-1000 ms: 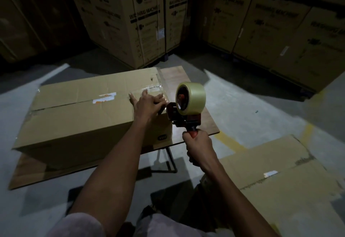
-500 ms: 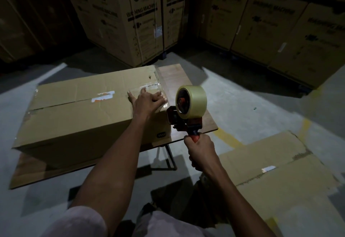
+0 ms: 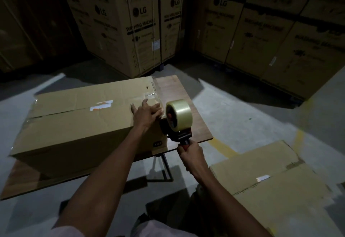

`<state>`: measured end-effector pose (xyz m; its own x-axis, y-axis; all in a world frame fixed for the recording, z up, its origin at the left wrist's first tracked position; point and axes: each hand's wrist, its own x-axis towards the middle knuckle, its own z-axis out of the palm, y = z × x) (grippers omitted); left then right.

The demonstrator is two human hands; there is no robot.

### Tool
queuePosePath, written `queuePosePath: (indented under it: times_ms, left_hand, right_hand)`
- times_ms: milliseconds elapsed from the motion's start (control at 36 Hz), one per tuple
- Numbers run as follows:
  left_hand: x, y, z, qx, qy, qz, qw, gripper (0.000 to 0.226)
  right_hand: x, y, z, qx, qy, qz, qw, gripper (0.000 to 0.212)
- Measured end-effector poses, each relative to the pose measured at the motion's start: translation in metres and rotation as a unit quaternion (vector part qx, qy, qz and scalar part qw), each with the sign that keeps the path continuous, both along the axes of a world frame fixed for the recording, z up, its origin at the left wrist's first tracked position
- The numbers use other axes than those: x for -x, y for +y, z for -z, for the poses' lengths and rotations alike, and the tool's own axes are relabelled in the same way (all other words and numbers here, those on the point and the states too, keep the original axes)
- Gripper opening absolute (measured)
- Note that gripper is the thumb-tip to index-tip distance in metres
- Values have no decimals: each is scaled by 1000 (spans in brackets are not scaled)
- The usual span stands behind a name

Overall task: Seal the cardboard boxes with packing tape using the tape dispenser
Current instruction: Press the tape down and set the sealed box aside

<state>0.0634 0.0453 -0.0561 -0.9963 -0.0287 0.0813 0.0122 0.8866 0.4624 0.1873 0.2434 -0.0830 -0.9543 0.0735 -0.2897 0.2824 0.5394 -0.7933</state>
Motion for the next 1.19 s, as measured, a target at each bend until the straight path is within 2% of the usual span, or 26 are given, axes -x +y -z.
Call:
queuePosePath:
  times_ms: [83, 194, 306, 444, 639, 778, 1056, 1194]
  left_hand:
    - [-1, -2, 1, -13, -2, 11, 1000, 36]
    - [-1, -5, 0, -14, -9, 16, 1000, 38]
    - [0, -6, 0, -19, 1, 5, 1000, 40]
    - [-4, -6, 0, -22, -3, 3, 1000, 39]
    - [-13, -3, -6, -39, 9, 14, 999, 32]
    - [-13, -2, -10, -26, 4, 10, 1000, 37]
    - [-4, -8, -10, -15, -18, 16, 1000, 33]
    - [2, -13, -12, -13, -1, 30, 999, 38]
  right_hand:
    - [3, 4, 2, 11, -6, 5, 1000, 20]
    - [-2, 4, 0, 32, -4, 7, 999, 10]
    - [-10, 9, -9, 75, -10, 19, 997, 26]
    - [-16, 13, -31, 88, -3, 18, 996, 25]
    - [-20, 15, -43, 37, -4, -5, 999, 21]
    - [-26, 16, -44, 10, 0, -10, 1000, 20]
    - [-27, 2, -33, -68, -2, -15, 998, 14]
    - [-24, -2, -28, -89, -1, -19, 996, 16]
